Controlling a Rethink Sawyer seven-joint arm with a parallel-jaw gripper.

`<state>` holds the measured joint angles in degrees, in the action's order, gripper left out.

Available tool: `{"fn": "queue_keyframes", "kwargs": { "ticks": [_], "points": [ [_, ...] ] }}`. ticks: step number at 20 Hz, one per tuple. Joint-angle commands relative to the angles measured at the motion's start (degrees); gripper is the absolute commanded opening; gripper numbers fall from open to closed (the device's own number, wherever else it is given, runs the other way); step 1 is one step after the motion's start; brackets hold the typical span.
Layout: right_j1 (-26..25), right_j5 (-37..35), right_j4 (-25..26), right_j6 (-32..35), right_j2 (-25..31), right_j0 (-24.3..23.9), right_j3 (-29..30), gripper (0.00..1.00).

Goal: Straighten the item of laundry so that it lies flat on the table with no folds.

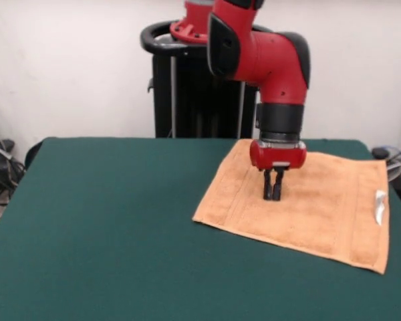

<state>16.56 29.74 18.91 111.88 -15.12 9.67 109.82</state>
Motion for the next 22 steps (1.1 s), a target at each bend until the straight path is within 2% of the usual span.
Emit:
{"fn": "queue_keyframes", "kwargs": {
  "ticks": [1,5,8,12,15,17,19,22],
  "points": [
    [-25.1,-10.2,-17.1,-1.1,-18.3,-1.5,-16.7,0.00],
    [-30.5,-8.0,-28.5,-2.8,-22.8,3.6,-15.6,0.00],
    [-35.4,-1.3,-37.5,-5.4,-25.3,5.7,-15.3,0.00],
    [-38.0,2.1,-39.4,-6.4,-26.5,4.6,-16.4,0.00],
    [-38.2,3.0,-36.9,-5.8,-27.1,2.9,-17.2,0.00],
    [-36.8,1.5,-31.7,-4.9,-26.1,0.4,-18.8,0.00],
    [-32.7,-3.2,-22.2,-3.7,-22.8,-3.4,-20.2,0.00],
    [-23.3,-12.5,-9.2,-3.2,-16.6,-7.7,-18.5,0.00]
  ]
}}
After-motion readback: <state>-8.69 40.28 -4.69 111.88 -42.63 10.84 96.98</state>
